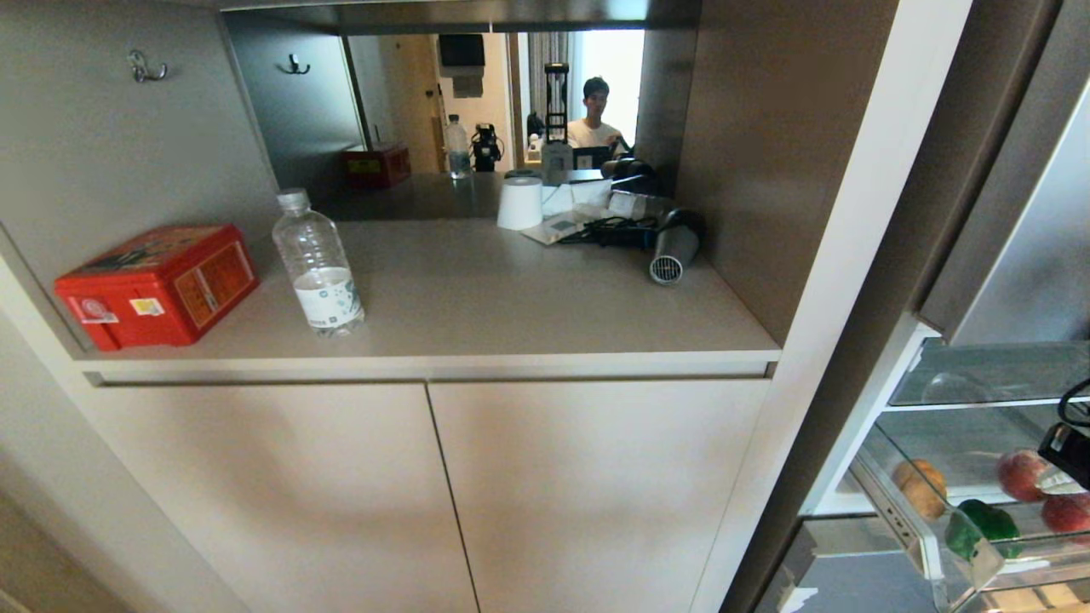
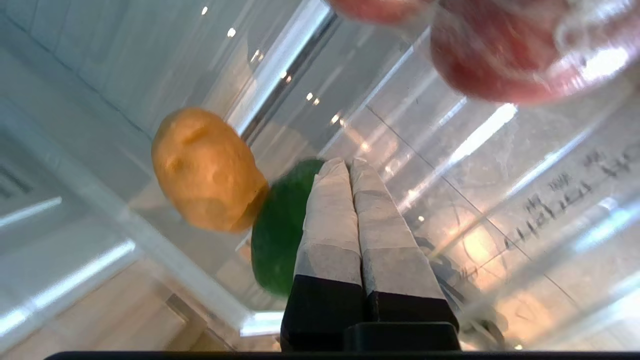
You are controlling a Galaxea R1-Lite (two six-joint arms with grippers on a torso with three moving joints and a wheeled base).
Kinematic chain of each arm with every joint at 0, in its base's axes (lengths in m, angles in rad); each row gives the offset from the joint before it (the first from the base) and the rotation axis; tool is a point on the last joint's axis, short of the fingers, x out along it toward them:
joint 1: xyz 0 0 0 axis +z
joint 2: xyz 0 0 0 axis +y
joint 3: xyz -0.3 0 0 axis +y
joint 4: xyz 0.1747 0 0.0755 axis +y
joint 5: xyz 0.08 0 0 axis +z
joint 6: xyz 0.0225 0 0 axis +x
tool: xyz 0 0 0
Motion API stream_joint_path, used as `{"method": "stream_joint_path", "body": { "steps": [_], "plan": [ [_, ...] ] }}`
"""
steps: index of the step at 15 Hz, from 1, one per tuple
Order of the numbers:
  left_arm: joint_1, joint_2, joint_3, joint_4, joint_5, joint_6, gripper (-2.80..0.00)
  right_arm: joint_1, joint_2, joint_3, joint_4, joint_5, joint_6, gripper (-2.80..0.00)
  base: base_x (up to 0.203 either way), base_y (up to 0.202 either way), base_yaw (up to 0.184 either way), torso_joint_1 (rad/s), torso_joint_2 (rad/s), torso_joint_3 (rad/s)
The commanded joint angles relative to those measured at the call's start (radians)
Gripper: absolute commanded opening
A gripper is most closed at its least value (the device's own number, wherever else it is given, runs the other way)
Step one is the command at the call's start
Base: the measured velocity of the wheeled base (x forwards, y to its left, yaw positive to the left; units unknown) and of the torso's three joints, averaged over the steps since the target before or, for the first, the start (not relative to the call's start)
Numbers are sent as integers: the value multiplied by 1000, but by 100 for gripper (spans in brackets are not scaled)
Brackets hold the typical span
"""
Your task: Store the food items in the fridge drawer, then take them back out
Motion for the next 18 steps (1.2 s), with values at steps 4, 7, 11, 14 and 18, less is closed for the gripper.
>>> {"method": "stream_joint_path", "body": {
  "steps": [4, 7, 11, 14, 18],
  "plan": [
    [0, 0, 11, -1, 0, 0, -280, -29, -158, 133, -6, -1, -5, -280, 0, 0, 0, 0, 0, 0],
    [0, 0, 11, -1, 0, 0, -280, -77, -288, 303, -92, 2, -4, -280, 0, 0, 0, 0, 0, 0],
    [0, 0, 11, -1, 0, 0, -280, -168, -451, 498, -178, 1, -15, -280, 0, 0, 0, 0, 0, 0],
    [0, 0, 11, -1, 0, 0, -280, -277, -481, 647, -316, -2, -20, -280, 0, 0, 0, 0, 0, 0],
    [0, 0, 11, -1, 0, 0, -280, -346, -306, 701, -473, 8, -17, -280, 0, 0, 0, 0, 0, 0]
  ]
}}
